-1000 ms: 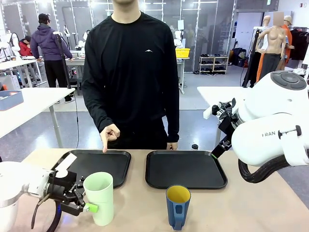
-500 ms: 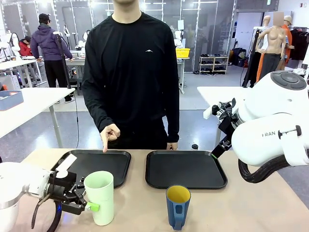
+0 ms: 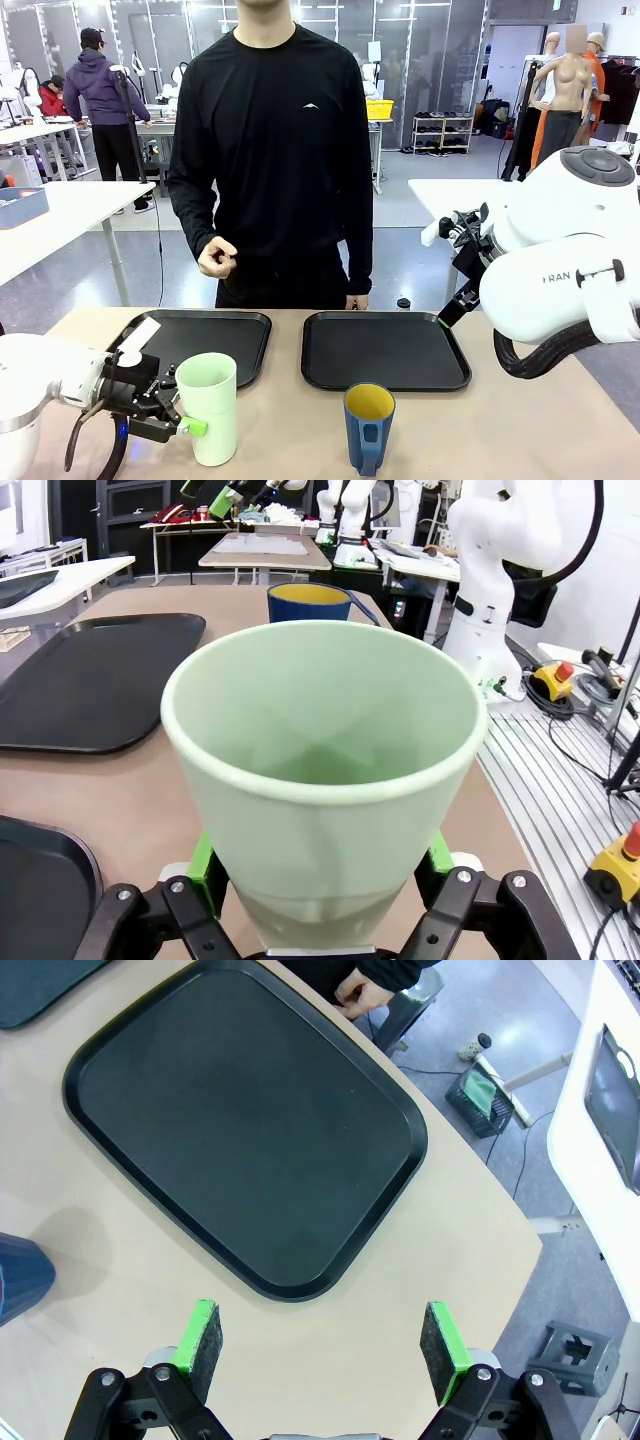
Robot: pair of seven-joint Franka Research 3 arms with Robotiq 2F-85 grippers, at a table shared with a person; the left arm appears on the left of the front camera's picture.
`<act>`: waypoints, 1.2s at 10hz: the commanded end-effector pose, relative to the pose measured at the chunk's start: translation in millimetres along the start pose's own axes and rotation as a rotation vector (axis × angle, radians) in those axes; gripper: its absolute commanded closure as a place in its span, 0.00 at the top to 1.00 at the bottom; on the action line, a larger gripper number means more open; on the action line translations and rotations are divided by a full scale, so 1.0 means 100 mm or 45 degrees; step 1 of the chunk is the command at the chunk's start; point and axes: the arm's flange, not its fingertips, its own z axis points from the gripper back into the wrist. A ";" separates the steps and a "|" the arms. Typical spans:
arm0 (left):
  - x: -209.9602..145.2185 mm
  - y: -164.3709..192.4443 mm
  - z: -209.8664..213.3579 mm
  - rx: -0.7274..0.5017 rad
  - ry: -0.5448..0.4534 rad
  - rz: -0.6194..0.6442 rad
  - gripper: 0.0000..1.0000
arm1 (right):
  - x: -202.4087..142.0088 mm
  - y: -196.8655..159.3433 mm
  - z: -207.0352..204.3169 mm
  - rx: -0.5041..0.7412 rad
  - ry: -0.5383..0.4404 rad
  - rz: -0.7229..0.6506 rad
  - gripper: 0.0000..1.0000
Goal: Sort and store the cups by type.
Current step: Pick up the Reusable plastic cup.
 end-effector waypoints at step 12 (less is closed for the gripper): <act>0.35 0.12 0.41 0.137 -0.050 -0.125 0.04 | 0.00 0.00 0.00 0.004 0.001 -0.003 1.00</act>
